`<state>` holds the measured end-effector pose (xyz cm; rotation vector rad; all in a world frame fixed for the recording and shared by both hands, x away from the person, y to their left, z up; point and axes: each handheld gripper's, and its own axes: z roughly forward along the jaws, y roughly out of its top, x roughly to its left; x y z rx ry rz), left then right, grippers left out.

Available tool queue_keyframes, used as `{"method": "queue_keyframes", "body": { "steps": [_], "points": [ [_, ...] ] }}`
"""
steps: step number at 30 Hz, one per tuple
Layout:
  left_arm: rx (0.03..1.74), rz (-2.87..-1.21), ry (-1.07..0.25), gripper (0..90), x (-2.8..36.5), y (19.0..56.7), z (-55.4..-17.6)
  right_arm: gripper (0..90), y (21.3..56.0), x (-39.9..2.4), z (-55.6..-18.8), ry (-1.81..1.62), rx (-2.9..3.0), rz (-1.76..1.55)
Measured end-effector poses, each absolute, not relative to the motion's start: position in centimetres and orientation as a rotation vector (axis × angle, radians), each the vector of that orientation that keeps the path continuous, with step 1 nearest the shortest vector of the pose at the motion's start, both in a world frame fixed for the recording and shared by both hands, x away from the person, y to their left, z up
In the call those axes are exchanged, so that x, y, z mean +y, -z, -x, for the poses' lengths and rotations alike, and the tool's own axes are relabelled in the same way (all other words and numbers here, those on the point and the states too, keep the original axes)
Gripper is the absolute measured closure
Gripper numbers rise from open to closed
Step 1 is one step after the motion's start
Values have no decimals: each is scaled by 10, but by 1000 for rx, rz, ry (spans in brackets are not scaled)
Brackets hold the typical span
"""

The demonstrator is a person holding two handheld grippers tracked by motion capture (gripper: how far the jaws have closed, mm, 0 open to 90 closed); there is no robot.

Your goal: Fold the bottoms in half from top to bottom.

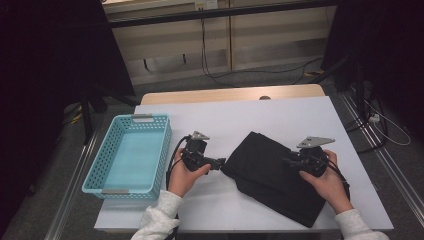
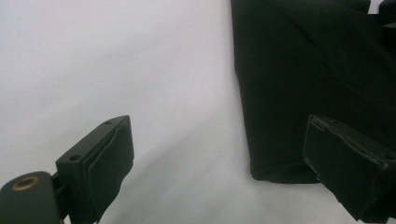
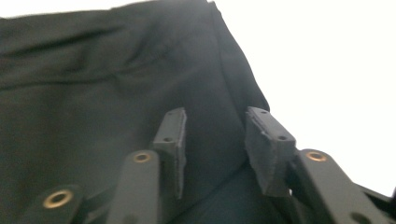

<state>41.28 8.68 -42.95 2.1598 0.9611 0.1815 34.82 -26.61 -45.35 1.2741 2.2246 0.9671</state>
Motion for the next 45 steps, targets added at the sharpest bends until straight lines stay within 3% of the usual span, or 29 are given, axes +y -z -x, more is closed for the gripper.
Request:
{"method": "queue_keyframes", "body": {
  "steps": [1,2,5,15,17,21,28,31,38,45],
  "points": [
    [960,-2160,-179,90,86,430,-412,679,454,-266,-348,-967,2225,-1274],
    [962,-2158,-179,89,86,430,-412,776,455,-264,-348,-966,2247,-1257],
    [956,-2160,-185,90,86,429,-412,900,454,-259,-347,-966,2304,-1214],
    [946,-2165,-173,90,80,430,-414,886,432,-269,-369,-992,2208,-1229],
    [948,-2166,-171,90,80,430,-414,694,434,-271,-374,-986,2185,-1274],
    [956,-2165,-173,90,82,431,-414,565,443,-273,-382,-994,2199,-1343],
    [952,-2159,-174,90,83,429,-414,576,451,-268,-385,-1010,2284,-1361],
    [958,-2157,-171,90,83,430,-414,680,451,-265,-382,-992,2302,-1323],
    [956,-2145,-165,90,84,428,-415,795,453,-262,-380,-978,2310,-1309],
    [947,-2145,-169,90,82,426,-416,821,443,-270,-372,-1061,2274,-1374]
  ]
}}
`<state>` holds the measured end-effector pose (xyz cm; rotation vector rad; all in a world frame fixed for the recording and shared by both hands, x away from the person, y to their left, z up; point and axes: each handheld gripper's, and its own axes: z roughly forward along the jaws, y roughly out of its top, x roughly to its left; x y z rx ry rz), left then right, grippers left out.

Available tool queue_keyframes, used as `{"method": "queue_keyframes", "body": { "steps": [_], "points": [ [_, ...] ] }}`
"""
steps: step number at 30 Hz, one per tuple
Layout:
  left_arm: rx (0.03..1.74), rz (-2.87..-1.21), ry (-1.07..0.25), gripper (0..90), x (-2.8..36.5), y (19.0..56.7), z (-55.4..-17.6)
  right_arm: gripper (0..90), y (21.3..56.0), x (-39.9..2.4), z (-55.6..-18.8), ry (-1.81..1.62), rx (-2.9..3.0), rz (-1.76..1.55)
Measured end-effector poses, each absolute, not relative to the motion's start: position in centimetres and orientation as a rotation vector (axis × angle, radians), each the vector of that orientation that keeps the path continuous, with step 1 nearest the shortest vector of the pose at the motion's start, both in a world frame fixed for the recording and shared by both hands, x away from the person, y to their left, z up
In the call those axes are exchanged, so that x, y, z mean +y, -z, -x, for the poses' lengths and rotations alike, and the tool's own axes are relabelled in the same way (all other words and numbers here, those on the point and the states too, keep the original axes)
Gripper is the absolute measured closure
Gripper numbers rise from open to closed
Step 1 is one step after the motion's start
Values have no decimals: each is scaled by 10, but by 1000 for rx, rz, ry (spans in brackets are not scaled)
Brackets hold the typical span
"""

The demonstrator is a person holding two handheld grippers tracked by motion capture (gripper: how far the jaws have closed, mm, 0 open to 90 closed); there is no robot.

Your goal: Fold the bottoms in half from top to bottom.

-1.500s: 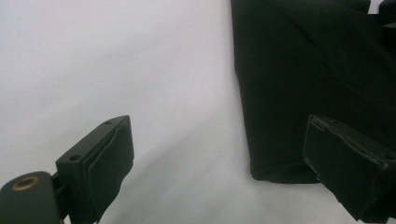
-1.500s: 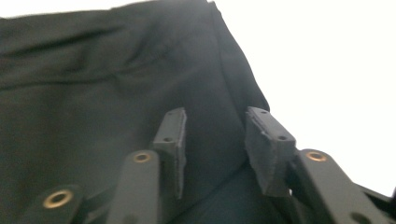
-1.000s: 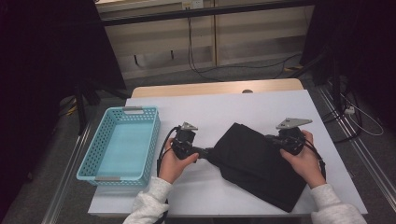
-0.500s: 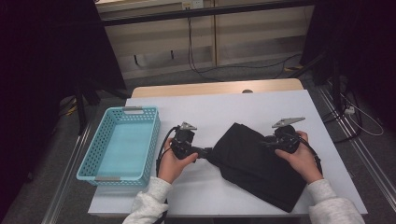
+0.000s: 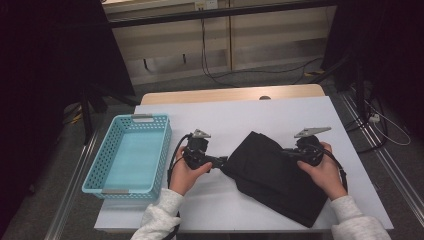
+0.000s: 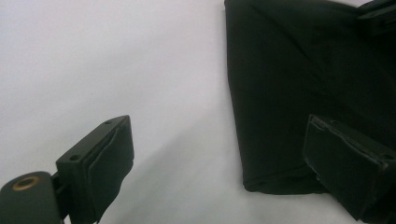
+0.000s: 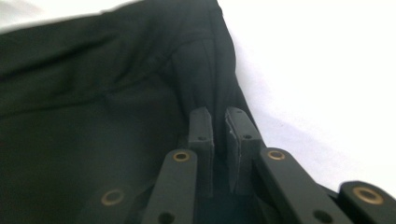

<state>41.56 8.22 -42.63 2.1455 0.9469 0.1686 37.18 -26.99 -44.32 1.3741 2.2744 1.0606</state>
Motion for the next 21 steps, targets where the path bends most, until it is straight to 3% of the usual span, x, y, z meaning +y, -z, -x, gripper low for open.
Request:
{"method": "queue_keyframes", "body": {
  "steps": [21],
  "points": [
    [932,-2147,-171,90,79,424,-412,819,423,-296,-324,-1131,2191,-1417]
  ]
}}
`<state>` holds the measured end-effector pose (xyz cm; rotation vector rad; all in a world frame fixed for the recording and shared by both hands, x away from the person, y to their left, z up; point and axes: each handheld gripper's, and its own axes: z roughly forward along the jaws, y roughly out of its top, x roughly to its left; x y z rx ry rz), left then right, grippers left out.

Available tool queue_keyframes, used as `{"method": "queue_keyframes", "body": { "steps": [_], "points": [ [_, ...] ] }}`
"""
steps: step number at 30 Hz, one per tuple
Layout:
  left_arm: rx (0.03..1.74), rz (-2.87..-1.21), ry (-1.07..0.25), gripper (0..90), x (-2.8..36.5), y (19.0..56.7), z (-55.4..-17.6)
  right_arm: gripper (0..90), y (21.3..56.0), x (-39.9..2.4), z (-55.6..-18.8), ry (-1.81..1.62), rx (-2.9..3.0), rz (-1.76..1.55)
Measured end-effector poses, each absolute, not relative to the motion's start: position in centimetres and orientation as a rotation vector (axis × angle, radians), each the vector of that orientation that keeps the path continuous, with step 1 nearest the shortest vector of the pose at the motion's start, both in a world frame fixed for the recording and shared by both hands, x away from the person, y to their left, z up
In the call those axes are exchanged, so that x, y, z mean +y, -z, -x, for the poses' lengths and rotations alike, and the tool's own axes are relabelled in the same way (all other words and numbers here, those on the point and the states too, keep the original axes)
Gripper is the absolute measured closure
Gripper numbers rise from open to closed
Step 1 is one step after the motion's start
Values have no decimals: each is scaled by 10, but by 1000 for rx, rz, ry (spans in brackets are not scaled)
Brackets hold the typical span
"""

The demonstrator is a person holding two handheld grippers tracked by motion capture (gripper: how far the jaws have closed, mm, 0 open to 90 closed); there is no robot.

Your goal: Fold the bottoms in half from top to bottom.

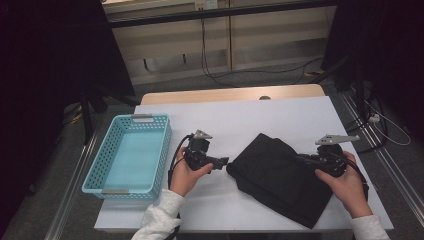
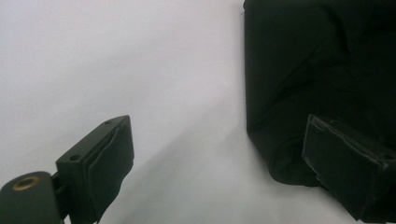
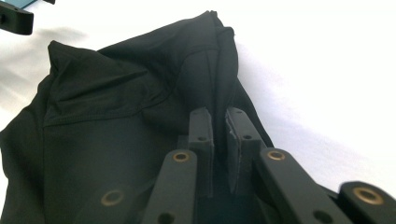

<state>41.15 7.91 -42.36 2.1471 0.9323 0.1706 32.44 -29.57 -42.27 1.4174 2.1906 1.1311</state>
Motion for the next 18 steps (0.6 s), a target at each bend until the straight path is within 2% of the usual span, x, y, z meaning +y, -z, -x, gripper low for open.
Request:
{"method": "queue_keyframes", "body": {
  "steps": [18],
  "points": [
    [924,-2150,-171,90,74,425,-412,817,426,-308,-318,-1097,2219,-1419]
  ]
}}
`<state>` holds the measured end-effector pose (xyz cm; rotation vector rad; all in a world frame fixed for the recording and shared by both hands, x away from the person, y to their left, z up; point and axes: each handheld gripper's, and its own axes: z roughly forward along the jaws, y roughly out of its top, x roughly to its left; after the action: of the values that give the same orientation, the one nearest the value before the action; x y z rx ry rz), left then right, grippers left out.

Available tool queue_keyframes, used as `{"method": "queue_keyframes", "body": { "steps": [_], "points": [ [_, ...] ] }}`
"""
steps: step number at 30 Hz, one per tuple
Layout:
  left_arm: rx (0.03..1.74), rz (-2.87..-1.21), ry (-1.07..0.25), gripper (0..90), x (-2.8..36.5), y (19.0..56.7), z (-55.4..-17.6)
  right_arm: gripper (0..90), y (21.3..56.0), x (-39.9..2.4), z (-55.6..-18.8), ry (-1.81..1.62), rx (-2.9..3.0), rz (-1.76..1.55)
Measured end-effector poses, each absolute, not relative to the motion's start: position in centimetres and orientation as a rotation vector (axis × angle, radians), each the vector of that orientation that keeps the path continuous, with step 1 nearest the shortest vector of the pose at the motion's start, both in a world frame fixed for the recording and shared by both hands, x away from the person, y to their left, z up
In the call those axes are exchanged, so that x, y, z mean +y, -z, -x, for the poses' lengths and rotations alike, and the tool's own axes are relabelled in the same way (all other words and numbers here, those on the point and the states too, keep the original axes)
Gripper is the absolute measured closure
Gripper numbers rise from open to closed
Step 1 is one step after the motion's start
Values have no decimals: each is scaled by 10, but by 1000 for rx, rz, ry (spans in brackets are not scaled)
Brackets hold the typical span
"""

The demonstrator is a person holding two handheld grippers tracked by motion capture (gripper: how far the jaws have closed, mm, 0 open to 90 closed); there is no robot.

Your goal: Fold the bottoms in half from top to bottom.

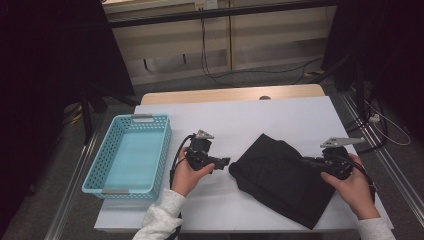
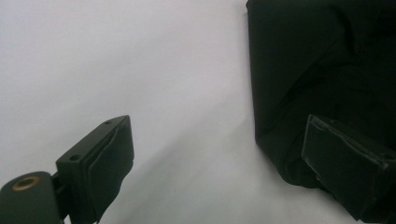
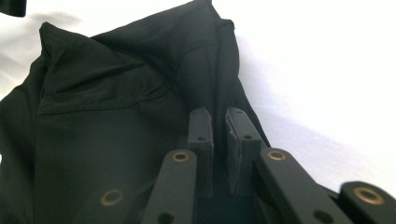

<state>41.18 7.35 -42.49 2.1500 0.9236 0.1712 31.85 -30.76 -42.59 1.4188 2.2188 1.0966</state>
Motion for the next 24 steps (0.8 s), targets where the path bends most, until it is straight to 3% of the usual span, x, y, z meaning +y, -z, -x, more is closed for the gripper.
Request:
{"method": "queue_keyframes", "body": {
  "steps": [24],
  "points": [
    [870,-2181,-145,90,46,430,-413,788,418,-340,-288,-1006,2198,-1456]
  ]
}}
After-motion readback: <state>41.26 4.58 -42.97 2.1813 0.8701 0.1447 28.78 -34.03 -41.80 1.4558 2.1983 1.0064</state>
